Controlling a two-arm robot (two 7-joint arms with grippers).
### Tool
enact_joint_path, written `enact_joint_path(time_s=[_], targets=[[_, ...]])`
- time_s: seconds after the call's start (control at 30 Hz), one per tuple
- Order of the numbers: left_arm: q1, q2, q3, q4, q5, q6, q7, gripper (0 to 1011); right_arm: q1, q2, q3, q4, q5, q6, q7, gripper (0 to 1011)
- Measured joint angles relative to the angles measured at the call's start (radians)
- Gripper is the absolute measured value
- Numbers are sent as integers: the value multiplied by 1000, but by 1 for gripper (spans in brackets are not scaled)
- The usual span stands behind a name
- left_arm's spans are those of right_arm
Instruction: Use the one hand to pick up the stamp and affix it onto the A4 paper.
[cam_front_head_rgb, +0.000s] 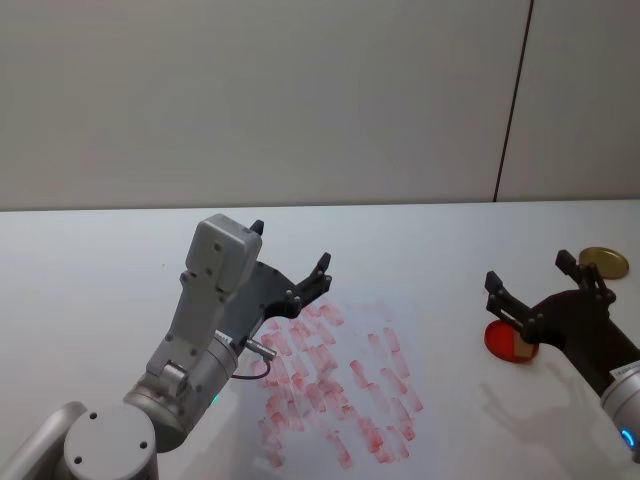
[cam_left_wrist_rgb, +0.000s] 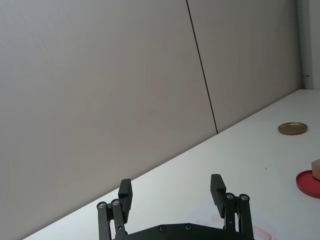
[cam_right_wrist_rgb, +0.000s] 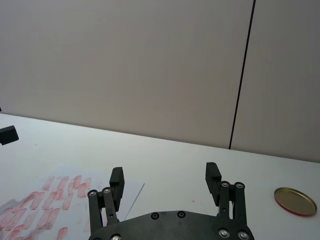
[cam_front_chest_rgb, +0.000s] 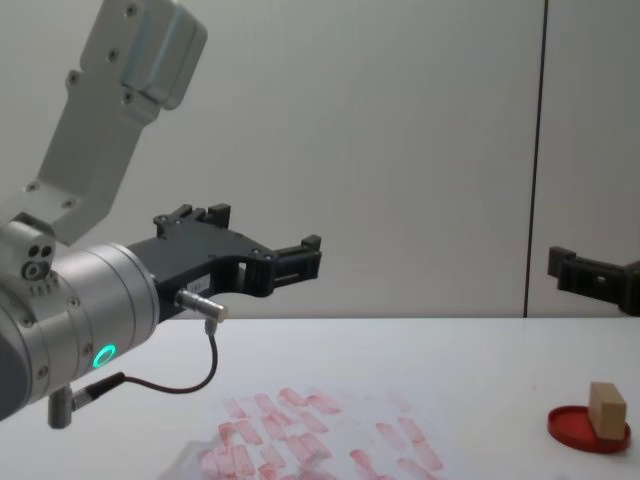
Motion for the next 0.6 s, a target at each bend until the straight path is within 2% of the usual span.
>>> enact_joint_path(time_s=[0.6], targets=[[0, 0, 0, 0, 0, 0, 0, 993, 0, 0, 0, 0, 0, 0, 0, 1001]])
